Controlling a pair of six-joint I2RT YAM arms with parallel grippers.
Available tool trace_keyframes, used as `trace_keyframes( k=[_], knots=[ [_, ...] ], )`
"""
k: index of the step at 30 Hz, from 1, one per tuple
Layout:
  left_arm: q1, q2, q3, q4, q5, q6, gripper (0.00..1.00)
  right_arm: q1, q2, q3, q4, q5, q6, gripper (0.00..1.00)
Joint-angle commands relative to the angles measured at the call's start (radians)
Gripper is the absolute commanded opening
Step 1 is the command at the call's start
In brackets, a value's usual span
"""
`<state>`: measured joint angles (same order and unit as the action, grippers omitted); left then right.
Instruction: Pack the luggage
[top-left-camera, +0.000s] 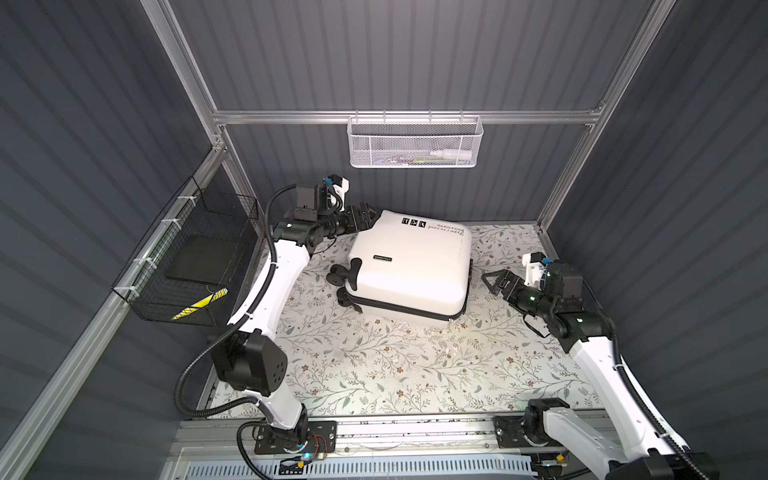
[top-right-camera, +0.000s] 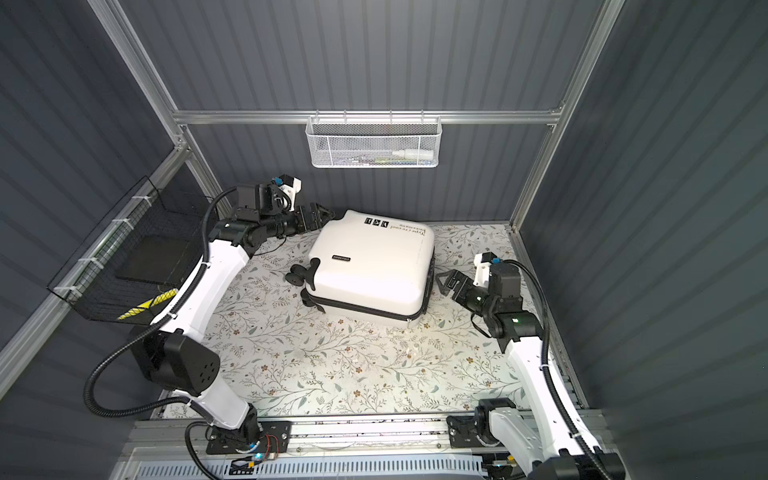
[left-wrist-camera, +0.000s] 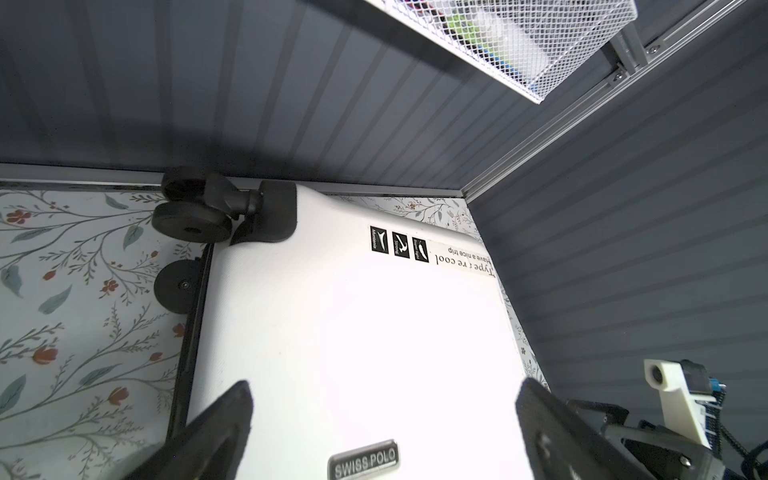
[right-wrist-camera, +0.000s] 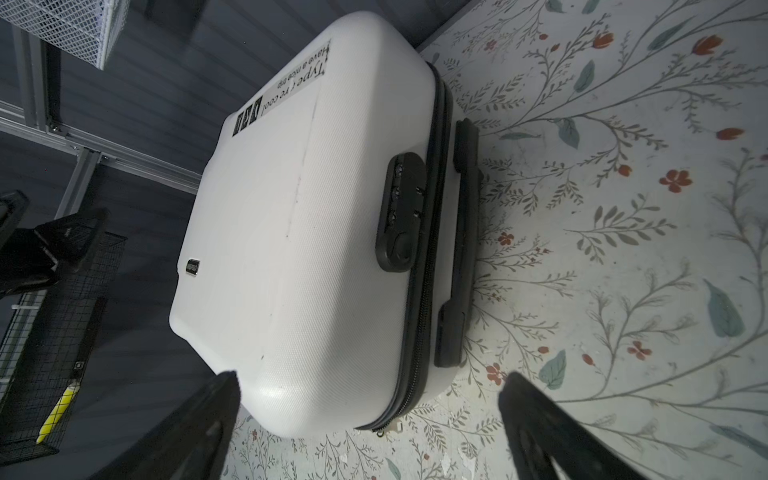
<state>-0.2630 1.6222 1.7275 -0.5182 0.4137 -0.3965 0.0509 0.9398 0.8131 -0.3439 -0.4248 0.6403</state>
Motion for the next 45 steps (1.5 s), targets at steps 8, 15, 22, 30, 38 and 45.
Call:
trace_keyframes(
  k=[8,15,22,30,38,45],
  knots=[
    [0.001,-0.200,-0.244,0.029,-0.036,-0.100,1.00,-0.006,-0.039,-0.052,-0.104,0.101,-0.015,0.99],
    [-0.001,-0.338,-0.446,0.100,0.030,-0.195,1.00,0.026,-0.114,-0.228,0.039,-0.077,-0.014,0.95],
    [-0.014,-0.467,-0.620,0.126,0.049,-0.261,1.00,0.188,-0.206,-0.376,0.090,0.051,0.009,0.90],
    [-0.069,-0.599,-0.828,0.179,0.001,-0.286,1.00,0.203,-0.192,-0.444,0.191,0.065,0.058,0.90],
    [-0.096,-0.645,-0.944,0.232,-0.018,-0.299,1.00,0.089,-0.052,-0.228,0.130,0.025,-0.017,0.94],
    [-0.126,-0.650,-1.042,0.327,-0.015,-0.310,1.00,-0.099,0.244,0.066,0.135,-0.143,-0.006,0.95]
  ],
)
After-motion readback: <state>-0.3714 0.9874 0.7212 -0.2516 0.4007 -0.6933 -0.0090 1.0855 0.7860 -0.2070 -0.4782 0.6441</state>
